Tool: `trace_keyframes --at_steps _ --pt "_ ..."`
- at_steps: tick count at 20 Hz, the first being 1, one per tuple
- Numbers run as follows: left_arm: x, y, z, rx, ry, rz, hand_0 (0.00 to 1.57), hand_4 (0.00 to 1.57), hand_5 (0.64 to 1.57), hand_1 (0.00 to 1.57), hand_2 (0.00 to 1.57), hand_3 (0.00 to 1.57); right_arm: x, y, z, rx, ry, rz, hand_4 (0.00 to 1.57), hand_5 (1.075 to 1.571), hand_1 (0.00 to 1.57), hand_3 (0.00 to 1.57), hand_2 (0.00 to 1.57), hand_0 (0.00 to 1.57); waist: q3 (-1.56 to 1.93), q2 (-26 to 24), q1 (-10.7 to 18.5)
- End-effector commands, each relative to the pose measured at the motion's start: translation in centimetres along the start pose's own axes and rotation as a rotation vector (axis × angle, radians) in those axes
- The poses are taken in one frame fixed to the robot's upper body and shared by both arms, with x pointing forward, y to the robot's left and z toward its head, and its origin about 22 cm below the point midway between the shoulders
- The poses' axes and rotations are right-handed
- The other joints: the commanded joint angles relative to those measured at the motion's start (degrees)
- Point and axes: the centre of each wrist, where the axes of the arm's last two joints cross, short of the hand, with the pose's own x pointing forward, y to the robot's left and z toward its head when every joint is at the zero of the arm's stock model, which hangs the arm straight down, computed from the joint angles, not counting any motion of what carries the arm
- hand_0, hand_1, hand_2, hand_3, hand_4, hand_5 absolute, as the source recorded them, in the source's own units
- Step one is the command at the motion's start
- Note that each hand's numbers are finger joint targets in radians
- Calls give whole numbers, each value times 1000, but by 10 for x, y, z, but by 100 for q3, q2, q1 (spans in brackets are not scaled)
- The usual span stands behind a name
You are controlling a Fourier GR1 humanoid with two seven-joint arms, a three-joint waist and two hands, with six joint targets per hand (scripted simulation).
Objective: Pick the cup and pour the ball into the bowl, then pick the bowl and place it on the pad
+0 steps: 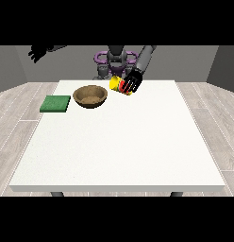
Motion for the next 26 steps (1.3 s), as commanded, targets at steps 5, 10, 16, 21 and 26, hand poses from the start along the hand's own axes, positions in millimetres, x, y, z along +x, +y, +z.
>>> trace_keyframes --at_steps 5,10,16,21,26 --pt "79 -16 -14 -81 -62 -284 1359 1466 1531 1359 1571 1571 -17 -22 -2 -51 45 -34 675 1556 0 0 0 0 -16 -305 250" --pt "113 0 -39 -47 -74 -522 1351 1364 1563 1351 1571 1571 -14 -27 -8 -20 59 -15 691 1554 0 127 0 0 -16 -242 124" --pt "130 -4 -34 -53 -104 -824 1396 1038 1571 1396 1571 1571 -27 -3 -20 16 93 -27 691 1554 0 265 0 0 -20 -538 -147" --pt "157 2 -31 -78 -174 -948 272 1040 1571 272 1258 1549 -33 6 -27 32 60 -38 686 1552 0 327 0 0 -23 -270 -178" --pt "157 -9 -11 -149 -236 -985 0 1119 1571 0 1140 1570 -41 19 -25 0 99 -28 706 1550 0 165 0 0 -28 -466 -36"
